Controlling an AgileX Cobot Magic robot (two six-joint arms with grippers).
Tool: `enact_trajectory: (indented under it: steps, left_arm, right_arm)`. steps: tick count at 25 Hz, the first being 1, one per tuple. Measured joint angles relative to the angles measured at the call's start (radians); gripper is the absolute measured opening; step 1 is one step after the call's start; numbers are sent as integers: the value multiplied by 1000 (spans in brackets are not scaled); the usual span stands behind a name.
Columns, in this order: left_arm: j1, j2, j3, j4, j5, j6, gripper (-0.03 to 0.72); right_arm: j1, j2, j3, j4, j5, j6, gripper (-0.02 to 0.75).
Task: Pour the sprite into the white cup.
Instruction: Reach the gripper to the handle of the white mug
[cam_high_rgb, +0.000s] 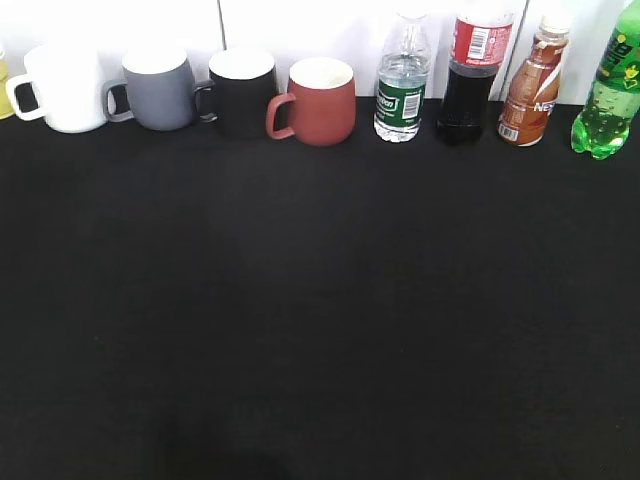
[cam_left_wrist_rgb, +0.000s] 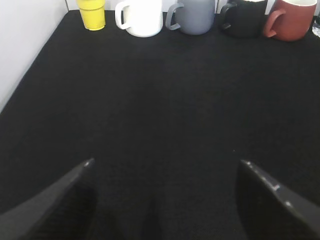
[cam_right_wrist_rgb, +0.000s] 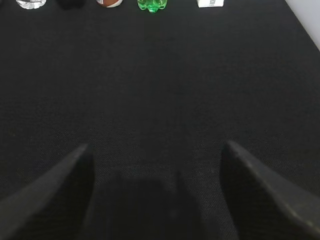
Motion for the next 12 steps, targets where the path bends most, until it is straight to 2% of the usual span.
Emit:
enact_trajectory:
  steps: [8,10,12]
  left_arm:
    - [0,0,0,0,0,0,659]
    - [0,0,-9,0,-18,0,602]
    - [0,0,-20,0,-162,0,559]
  right_arm:
    - [0,0,0,0,0,0,586]
    - [0,0,0,0,0,0,586]
    - [0,0,0,0,0,0,586]
